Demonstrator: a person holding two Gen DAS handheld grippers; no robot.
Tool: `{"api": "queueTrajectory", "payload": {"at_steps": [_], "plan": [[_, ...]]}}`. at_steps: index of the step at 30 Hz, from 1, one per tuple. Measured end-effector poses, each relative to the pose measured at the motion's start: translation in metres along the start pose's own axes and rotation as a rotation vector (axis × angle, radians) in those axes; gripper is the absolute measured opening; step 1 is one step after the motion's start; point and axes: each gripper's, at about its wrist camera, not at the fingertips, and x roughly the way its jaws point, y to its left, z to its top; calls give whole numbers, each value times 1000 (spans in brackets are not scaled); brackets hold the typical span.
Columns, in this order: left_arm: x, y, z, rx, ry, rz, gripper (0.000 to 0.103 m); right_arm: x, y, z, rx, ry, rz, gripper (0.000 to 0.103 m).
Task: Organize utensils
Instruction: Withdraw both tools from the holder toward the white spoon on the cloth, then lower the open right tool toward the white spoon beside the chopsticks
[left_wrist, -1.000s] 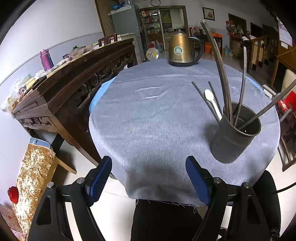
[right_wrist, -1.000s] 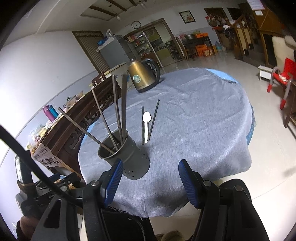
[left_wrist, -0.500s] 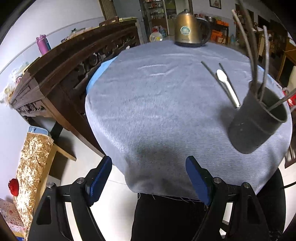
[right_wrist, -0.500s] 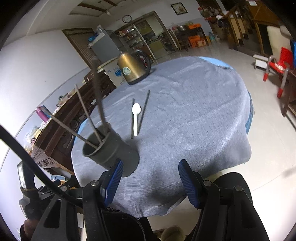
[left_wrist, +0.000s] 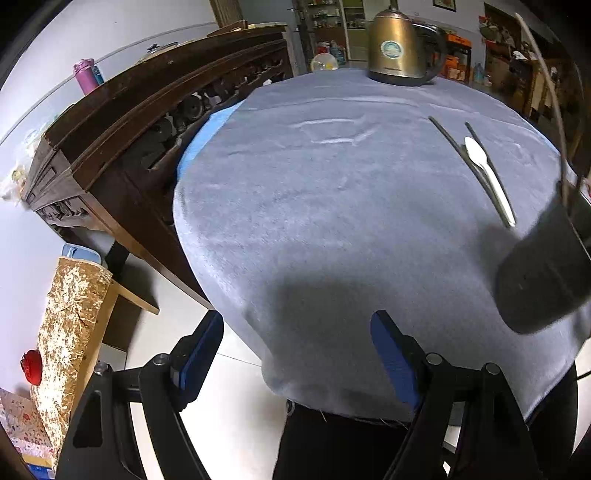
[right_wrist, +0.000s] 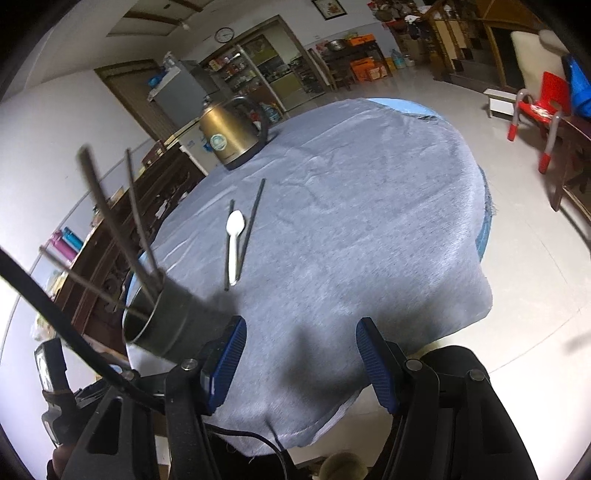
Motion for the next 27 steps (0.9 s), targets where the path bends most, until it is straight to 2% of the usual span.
{"api": "queueTrajectory", "payload": {"at_steps": [11,21,27], "plan": [[7,11,34,-22,-47,40,82,14,-19,32,73,-15,1,66],[29,9,43,-10,-14,50,82,36,-26,52,126,13,26,66],[38,5,63,5,-31,55,82,60,-23,68,135,38,41,66]]}}
